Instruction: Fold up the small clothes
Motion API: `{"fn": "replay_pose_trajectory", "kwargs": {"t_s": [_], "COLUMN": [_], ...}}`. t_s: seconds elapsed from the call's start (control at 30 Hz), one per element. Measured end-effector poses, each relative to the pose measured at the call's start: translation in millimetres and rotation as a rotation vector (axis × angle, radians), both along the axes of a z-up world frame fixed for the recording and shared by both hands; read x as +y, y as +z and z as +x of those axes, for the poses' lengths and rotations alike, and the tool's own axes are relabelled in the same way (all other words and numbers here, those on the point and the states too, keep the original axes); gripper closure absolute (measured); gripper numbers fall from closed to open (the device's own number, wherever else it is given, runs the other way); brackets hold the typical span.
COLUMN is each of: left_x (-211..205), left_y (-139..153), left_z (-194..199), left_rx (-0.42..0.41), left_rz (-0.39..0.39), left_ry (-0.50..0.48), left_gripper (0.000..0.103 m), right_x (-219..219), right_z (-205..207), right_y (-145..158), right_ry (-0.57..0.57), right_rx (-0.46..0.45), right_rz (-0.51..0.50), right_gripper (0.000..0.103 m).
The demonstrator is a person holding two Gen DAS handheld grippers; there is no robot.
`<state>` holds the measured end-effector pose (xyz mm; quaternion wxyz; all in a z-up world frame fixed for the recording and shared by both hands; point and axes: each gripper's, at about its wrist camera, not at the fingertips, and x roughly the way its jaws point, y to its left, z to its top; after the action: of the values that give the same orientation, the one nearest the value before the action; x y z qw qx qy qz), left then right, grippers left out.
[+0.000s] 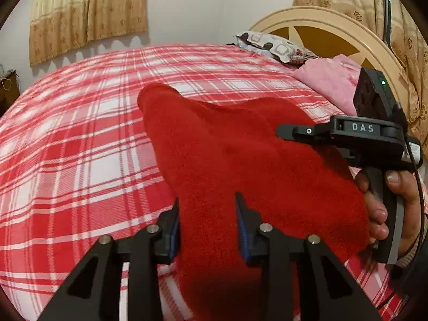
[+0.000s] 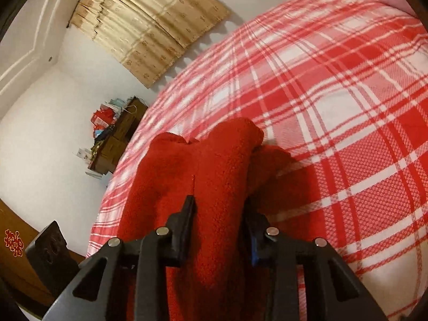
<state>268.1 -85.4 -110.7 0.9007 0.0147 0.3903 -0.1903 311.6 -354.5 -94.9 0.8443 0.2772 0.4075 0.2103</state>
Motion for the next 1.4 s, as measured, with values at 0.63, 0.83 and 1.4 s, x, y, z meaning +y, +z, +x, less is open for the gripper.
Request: {"fn": "replay_pose_trajectory", "kwargs": {"t_s": [0.63, 0.83, 1.4], "left_x": [52, 64, 107], "left_y": [29, 30, 41], "left_z": [-49, -61, -95], "left_rx": [-0.071, -0.077, -0.106], "left_rz": [0.013, 0.007, 0.012], "left_ry": [0.1, 0.121, 0.207], "left_gripper": [0.069, 0.069, 0.069], "right_x": [61, 77, 134], "right_z": [-32, -39, -57], "right_y": [26, 23, 33], "right_ry": [0.089, 0.106, 0.203], "right_rx": [-0.037, -0.03, -0.045], "right_rz": [0.019, 0.025, 0.041], "right_gripper": [0.071, 0.071, 0.071]}}
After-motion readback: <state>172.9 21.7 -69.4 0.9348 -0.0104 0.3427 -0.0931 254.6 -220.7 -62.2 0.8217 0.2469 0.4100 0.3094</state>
